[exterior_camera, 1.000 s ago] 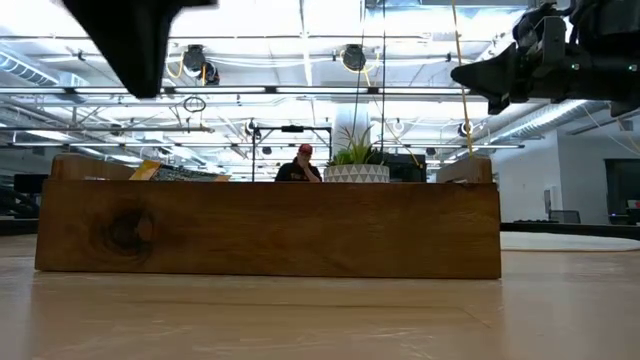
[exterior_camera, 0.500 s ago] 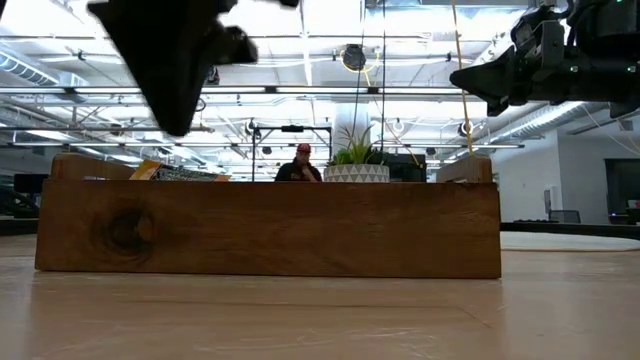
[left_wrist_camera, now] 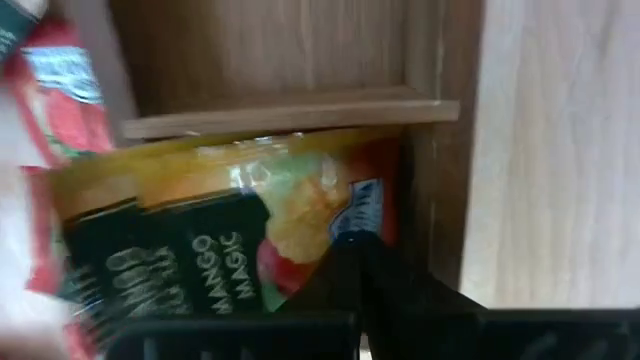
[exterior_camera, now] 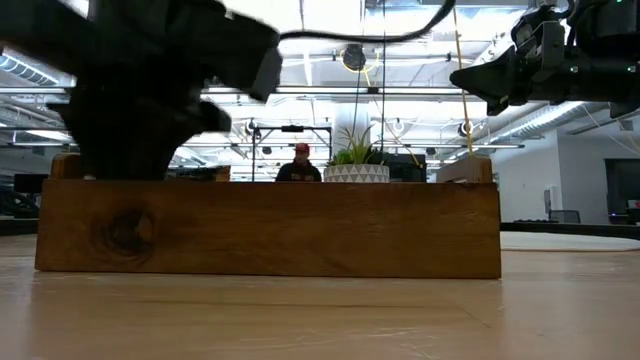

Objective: Pick & Place Tea
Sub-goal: Put the orange tea bag into the left section of the wooden organizer

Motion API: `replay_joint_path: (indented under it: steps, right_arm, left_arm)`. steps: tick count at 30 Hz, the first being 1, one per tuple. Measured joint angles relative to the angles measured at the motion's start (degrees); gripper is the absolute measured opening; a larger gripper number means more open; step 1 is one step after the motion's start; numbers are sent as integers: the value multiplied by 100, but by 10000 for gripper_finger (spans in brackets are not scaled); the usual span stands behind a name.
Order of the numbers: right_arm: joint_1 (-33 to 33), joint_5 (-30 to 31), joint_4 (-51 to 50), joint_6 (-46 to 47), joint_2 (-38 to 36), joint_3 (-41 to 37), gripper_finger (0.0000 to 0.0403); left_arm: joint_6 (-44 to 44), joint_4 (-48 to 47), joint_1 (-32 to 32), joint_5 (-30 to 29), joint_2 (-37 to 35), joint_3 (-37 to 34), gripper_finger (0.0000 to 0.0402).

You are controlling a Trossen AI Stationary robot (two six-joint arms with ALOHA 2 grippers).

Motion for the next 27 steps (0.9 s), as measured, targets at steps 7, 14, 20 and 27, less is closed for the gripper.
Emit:
replay_joint_path:
  steps: [7, 14, 20, 27]
  right_arm:
    - [0, 0, -2, -18, 0, 0, 0]
    - [1, 0, -1, -20, -2, 0, 0]
    - [0, 0, -1, -20, -2, 0, 0]
    - [0, 0, -2, -20, -2, 0, 0]
  left_arm:
    - [-153, 734, 4, -34, -42, -295, 1]
    - [-339, 678, -163, -1042, -63, -294, 1]
    - [-547, 685, -322, -1584, -57, -271, 1]
    - [-1015, 653, -466, -2485, -57, -267, 2]
